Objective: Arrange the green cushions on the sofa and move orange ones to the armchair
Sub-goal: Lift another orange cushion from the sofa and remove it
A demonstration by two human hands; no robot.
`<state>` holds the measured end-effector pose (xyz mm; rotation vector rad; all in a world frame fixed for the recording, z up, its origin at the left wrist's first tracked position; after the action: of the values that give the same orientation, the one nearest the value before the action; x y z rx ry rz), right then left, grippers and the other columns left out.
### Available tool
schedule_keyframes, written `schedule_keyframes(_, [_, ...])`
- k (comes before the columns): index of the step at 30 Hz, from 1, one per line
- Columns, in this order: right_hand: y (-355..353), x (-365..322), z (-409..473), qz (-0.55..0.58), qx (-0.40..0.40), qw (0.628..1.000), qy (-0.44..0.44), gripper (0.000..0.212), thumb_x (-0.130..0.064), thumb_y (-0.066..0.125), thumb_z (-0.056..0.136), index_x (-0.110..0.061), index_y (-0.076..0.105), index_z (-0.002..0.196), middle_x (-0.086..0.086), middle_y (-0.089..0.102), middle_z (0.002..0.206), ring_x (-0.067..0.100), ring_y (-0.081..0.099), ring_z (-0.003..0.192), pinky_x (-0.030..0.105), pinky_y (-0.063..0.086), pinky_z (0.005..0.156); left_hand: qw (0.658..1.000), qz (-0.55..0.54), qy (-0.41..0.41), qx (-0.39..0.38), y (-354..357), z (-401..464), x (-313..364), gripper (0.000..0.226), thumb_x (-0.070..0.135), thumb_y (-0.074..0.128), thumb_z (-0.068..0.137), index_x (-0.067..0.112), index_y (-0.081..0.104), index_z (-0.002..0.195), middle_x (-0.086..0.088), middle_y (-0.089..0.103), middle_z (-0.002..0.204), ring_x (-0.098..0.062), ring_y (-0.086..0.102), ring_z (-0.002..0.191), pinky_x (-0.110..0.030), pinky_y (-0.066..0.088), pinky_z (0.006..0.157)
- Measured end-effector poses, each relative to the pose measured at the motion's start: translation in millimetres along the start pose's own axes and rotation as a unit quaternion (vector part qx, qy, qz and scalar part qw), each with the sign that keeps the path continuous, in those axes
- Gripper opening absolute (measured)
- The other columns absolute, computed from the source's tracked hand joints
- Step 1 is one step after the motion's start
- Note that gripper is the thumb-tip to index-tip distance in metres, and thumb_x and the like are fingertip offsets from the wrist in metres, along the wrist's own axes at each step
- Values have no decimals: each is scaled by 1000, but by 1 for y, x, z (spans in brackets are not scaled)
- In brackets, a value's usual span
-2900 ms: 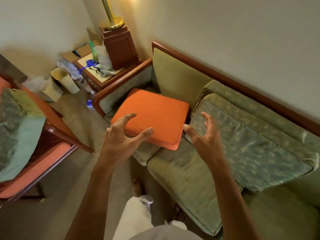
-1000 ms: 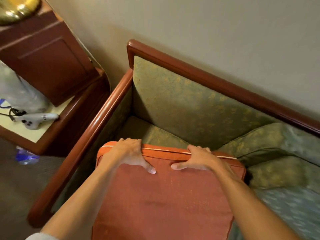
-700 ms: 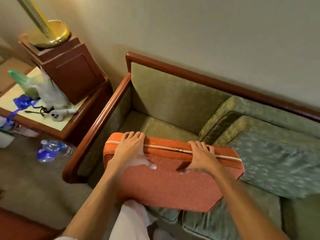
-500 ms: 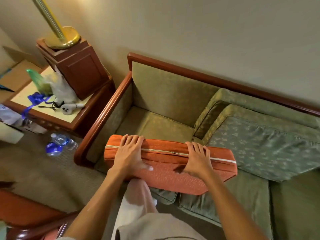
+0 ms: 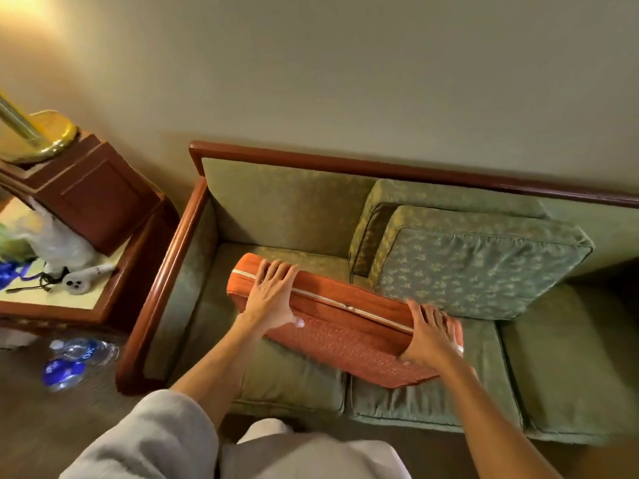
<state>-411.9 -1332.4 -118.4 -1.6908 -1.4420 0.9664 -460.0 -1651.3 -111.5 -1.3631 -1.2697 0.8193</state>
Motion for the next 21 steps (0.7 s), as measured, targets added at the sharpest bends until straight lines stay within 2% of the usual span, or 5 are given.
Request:
schedule_keyframes(4, [3, 22, 2, 22, -25, 998, 47, 144, -53, 89, 49, -34, -9, 154, 8, -1, 163, 27, -7, 152, 65, 1, 116, 996, 31, -57, -69, 7, -1, -28, 135, 69, 85, 47, 36, 13, 156, -9, 14, 162, -34, -10, 153, -75, -8, 111])
schedule_keyframes(6, [8, 38, 1, 34, -34, 998, 51, 142, -48, 88, 51, -35, -8, 153, 5, -2, 161, 27, -6, 151, 68, 9, 114, 991, 31, -91, -89, 5, 2, -44, 137, 63, 88, 48, 38, 8, 157, -9, 3, 165, -33, -20, 152, -78, -6, 109])
schedule_keyframes(12, [12, 52, 7, 80, -21, 996, -23, 125, -39, 87, 53, -25, 9, 150, 6, 20, 148, 32, 16, 138, 52, 36, 111, 977, 74, -155, -128, 7, 7, -30, 134, 46, 91, 59, 23, 5, 159, -16, 5, 163, -43, -15, 151, -71, 1, 116])
schedule_keyframes(16, [14, 63, 8, 96, -19, 993, -66, 126, -40, 88, 59, -26, 2, 150, 7, 20, 148, 35, 17, 139, 53, 35, 113, 974, 122, -130, -140, 8, 20, 69, 119, 33, 78, 77, -4, -3, 156, -28, -1, 163, -55, -11, 147, -64, 1, 121])
schedule_keyframes(21, [28, 76, 8, 87, -57, 986, -128, 136, -45, 86, 69, -20, -16, 155, 7, 2, 163, 33, 1, 150, 49, 17, 122, 976, 99, 20, -195, 61, 29, 274, 123, 45, 77, 81, 2, -10, 157, -23, -6, 165, -51, -15, 148, -72, -11, 114])
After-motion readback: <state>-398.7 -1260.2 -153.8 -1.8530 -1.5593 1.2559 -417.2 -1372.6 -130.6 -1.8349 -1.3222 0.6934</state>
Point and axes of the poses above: each hand's wrist, its own z-axis towards the middle knuckle, its own y-axis out of the palm, x = y × z, the point moved 8 cm from there along z, towards the middle knuckle
